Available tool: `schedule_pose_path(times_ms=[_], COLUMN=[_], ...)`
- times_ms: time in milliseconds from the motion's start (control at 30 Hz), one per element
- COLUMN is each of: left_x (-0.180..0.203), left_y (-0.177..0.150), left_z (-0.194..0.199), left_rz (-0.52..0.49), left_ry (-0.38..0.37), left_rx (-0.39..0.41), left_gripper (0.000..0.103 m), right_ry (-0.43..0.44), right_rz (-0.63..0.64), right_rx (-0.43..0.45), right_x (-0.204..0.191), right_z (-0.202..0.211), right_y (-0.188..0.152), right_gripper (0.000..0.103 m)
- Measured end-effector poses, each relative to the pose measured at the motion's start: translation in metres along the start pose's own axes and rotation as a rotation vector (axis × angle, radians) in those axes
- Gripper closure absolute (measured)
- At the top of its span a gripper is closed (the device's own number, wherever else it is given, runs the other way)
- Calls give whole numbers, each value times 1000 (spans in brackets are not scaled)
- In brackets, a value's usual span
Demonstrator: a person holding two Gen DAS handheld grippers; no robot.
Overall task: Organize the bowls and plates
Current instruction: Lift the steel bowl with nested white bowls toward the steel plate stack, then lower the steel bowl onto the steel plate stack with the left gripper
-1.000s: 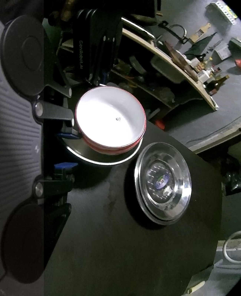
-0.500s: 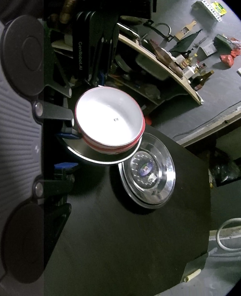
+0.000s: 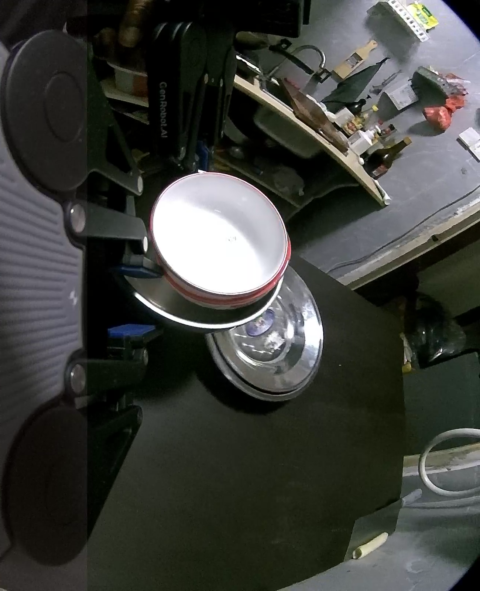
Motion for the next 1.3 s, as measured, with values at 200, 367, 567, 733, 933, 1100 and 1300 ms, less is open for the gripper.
schedule_pose_path(times_ms=[200, 367, 567, 733, 933, 1100, 1300], left_x=[1, -2, -12, -20, -27, -35, -43], left_y=[15, 28, 46, 61, 79, 89, 91], left_z=[-4, -9, -23, -35, -47, -56, -63], left_rz=[-2, 5, 27, 43, 45, 48, 55], left_ry=[16, 27, 44, 50, 65, 73, 87], left_rx=[16, 29, 33, 31, 32, 24, 10], left_gripper=[84, 84, 85, 86, 86, 86, 87], right_ry=[-1, 7, 10, 13, 17, 20, 25], right_rz=[4, -6, -2, 4, 2, 0, -10], right_rx=[26, 33, 25, 11, 8, -2, -22], right_x=[6, 14, 22, 29, 37, 41, 40], right_z=[-3, -11, -27, -41, -56, -68, -82], right_y=[13, 24, 41, 56, 72, 81, 84], right_gripper=[74, 74, 74, 74, 74, 74, 74])
Point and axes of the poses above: each gripper's, at about its wrist camera, not at the fingertips, and z roughly against the way its jaws point, x to its right, y to its top, the point moved 4 cm from there along -z, roughly the way its jaws point, and after that the axes turned 2 degrees about -x, right-handed, at the moved point
